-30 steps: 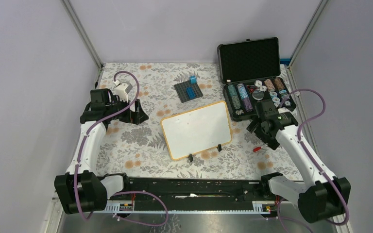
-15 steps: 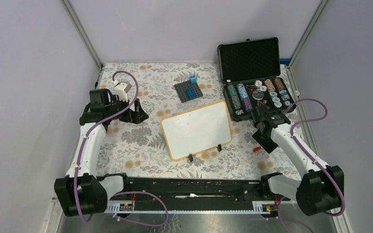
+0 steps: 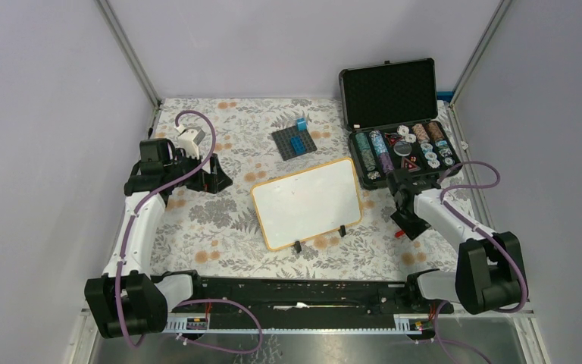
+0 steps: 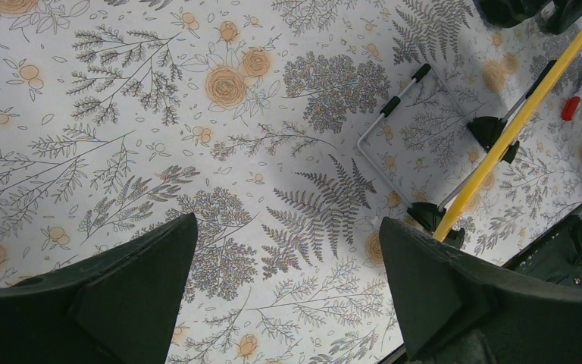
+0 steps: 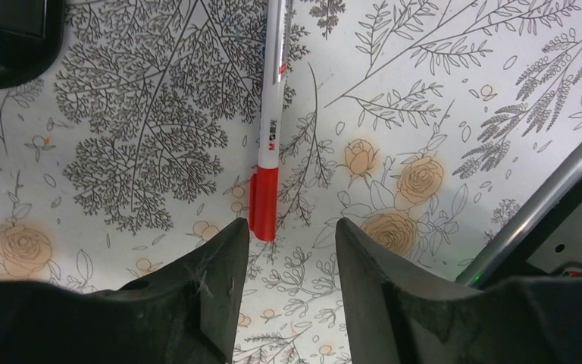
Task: Write a sentence on the whiteboard
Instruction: Pick up the whiteboard marker from the center of the board.
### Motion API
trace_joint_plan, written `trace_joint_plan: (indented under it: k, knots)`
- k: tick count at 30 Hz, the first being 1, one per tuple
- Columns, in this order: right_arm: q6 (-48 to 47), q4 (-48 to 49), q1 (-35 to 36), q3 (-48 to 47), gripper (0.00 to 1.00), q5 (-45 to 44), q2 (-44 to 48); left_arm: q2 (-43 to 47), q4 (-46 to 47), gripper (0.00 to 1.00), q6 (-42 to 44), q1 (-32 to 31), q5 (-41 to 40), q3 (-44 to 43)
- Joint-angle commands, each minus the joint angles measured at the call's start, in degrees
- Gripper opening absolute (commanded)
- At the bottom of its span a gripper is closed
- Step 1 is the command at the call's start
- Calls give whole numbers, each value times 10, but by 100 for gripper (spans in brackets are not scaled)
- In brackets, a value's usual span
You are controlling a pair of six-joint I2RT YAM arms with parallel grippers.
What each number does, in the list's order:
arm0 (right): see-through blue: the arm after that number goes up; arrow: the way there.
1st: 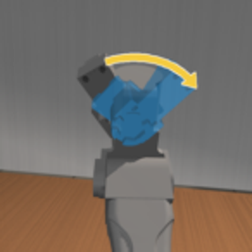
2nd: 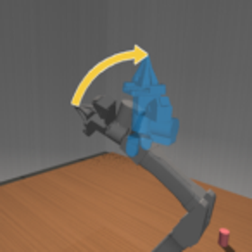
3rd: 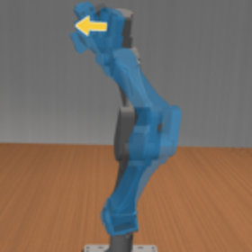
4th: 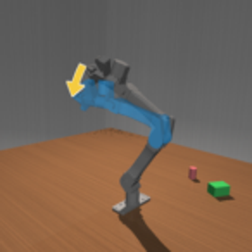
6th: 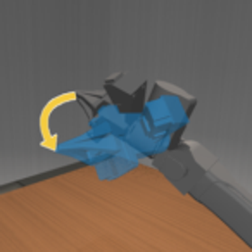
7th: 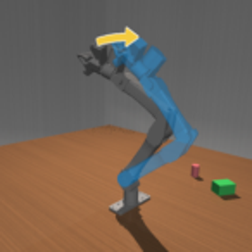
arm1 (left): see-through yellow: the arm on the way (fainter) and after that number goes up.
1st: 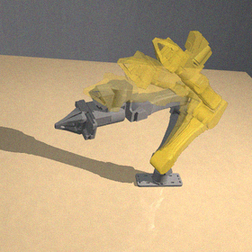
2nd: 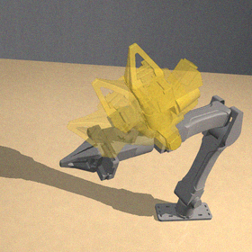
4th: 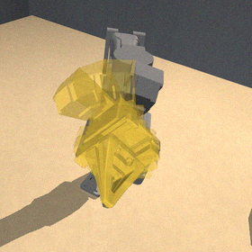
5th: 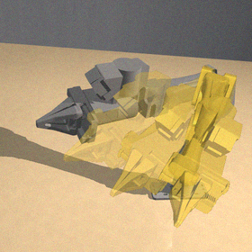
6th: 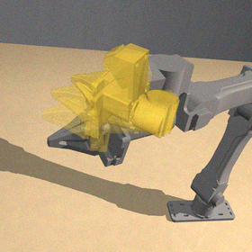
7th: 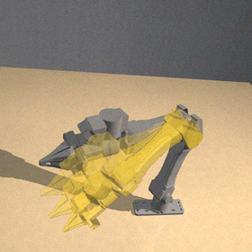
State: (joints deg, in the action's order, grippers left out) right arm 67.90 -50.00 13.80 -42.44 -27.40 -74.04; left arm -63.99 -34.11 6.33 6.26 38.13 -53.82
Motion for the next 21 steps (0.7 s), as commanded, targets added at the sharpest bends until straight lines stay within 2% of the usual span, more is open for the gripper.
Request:
trace_joint_plan:
  k: [1,8,18,19,21]
  knots:
    - [18,27,-17,2,53,-22,-12,5,25,99,-2,-1,19,6]
    - [2,63,-51,20,52,14,-44,3,25,99,-4,-1,17,5]
    - [-22,123,-82,38,40,50,-93,-1,25,99,-4,-1,15,8]
    - [-22,130,-85,42,39,60,-100,-2,25,99,-5,-1,15,7]
    - [-28,144,-89,48,27,77,-115,-1,25,99,-8,-1,11,5]
